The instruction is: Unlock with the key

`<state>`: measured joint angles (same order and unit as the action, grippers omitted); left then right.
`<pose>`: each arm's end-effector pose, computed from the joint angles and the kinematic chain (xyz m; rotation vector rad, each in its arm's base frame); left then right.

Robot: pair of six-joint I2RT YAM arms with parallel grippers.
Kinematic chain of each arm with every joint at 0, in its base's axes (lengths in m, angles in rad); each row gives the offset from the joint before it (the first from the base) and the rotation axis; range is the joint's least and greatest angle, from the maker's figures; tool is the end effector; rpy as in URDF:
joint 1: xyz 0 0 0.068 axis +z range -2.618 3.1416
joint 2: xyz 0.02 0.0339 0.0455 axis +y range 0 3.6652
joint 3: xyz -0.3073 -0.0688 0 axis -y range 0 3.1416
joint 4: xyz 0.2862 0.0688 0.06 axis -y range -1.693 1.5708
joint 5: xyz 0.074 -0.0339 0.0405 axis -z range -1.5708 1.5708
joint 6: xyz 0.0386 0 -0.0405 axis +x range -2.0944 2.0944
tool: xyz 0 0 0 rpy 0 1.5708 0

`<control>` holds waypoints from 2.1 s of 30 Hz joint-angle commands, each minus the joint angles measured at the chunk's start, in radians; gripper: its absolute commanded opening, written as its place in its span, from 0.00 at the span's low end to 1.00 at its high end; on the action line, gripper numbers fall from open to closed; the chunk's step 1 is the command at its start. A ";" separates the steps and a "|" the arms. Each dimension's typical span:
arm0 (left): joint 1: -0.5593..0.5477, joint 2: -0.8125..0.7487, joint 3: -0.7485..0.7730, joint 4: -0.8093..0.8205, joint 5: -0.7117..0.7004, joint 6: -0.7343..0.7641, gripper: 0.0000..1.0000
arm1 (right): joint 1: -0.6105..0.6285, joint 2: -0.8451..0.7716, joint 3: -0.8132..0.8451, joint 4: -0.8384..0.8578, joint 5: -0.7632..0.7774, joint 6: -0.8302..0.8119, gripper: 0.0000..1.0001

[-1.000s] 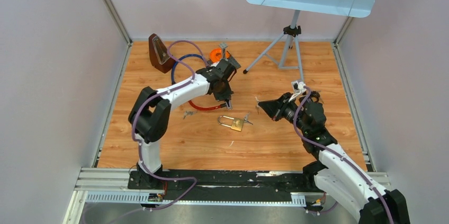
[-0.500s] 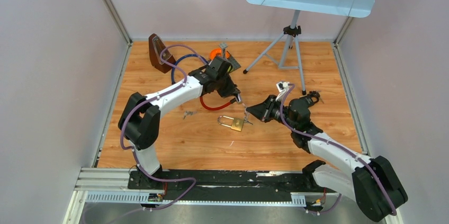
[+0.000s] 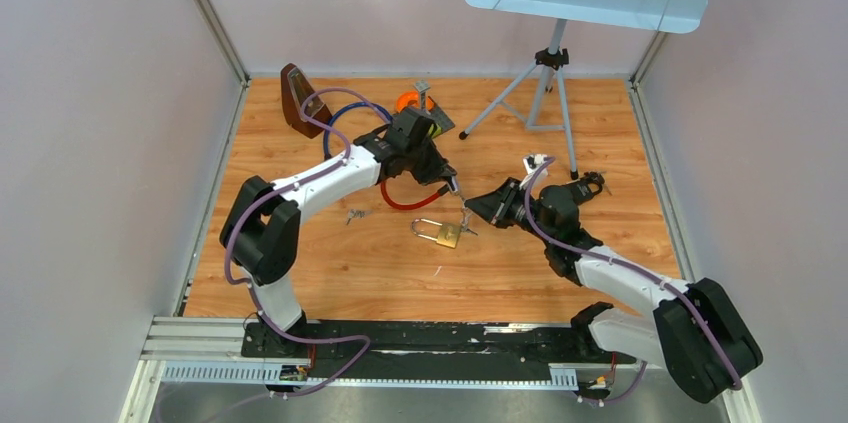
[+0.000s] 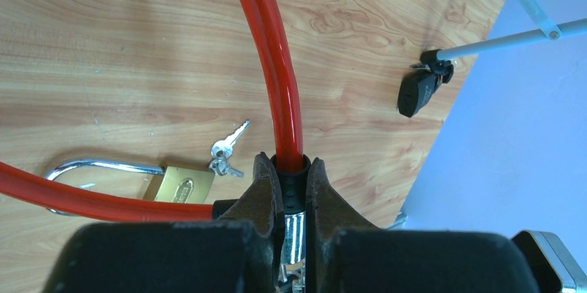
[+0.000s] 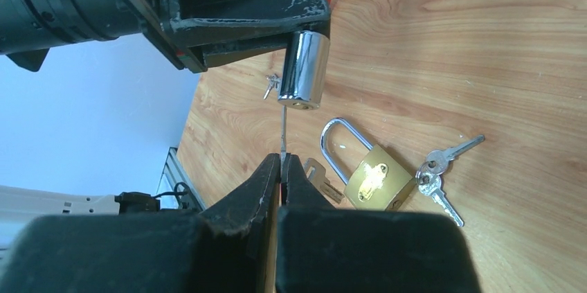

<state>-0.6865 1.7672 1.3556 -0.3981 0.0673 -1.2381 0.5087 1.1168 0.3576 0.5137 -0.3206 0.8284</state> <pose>0.3417 -0.2833 0.2739 -0.6776 2.5236 -0.9079 0.2050 0.1282 0.2093 0.0682 1.9846 1.2029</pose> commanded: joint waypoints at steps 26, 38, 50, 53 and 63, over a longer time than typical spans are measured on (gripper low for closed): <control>0.001 -0.076 -0.022 0.097 0.042 -0.059 0.00 | 0.004 0.021 -0.027 0.109 0.094 0.074 0.00; 0.001 -0.087 -0.046 0.132 0.062 -0.096 0.00 | 0.004 0.014 -0.042 0.137 0.092 0.088 0.00; 0.000 -0.114 -0.080 0.178 0.082 -0.130 0.00 | 0.004 0.053 -0.035 0.224 0.128 0.077 0.00; -0.001 -0.119 -0.087 0.170 0.079 -0.128 0.00 | 0.004 0.061 -0.037 0.257 0.140 0.083 0.00; -0.046 -0.136 -0.090 0.179 0.030 -0.122 0.00 | 0.005 0.125 0.012 0.314 0.170 0.038 0.00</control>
<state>-0.6788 1.7031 1.2480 -0.2268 0.0692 -1.3598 0.5106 1.2213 0.3153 0.7254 -0.2131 0.9096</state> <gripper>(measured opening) 0.077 0.006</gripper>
